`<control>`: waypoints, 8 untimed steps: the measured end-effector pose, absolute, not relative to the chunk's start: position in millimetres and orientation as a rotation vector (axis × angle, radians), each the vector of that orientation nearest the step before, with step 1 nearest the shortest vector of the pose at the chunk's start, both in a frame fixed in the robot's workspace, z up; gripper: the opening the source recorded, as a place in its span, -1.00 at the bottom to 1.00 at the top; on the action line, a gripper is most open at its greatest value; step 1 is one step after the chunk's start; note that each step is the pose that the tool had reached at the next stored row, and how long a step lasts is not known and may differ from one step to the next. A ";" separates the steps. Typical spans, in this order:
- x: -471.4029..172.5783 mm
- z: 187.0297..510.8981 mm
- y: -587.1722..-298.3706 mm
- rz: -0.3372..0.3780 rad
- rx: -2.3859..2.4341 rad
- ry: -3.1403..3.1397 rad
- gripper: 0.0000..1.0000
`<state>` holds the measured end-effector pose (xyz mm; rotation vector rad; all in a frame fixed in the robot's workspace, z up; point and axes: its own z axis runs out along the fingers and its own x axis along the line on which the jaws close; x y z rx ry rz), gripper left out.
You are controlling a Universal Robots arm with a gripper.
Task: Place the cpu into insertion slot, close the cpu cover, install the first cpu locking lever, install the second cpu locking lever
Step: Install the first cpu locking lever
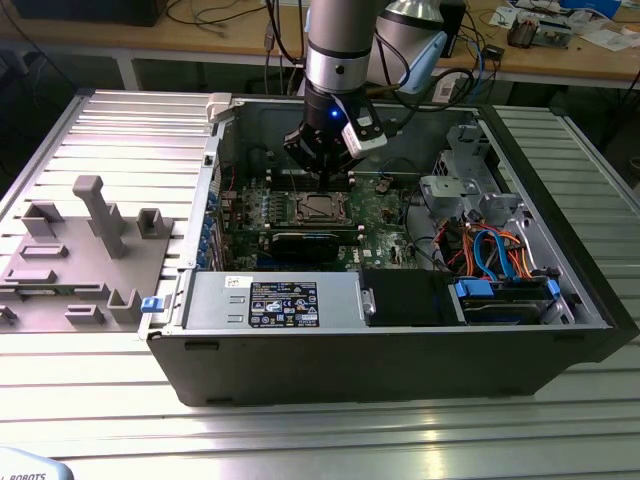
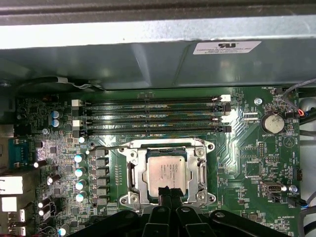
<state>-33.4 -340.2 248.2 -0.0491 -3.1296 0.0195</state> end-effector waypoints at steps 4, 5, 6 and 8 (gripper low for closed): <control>-33.4 248.2 -340.2 0.019 -0.044 -3.130 -0.78; -33.4 248.2 -340.2 0.020 -0.043 -3.130 -0.78; -33.4 248.2 -340.2 0.020 -0.034 -3.130 -0.78; -33.4 248.2 -340.2 0.020 -0.025 -3.130 -0.78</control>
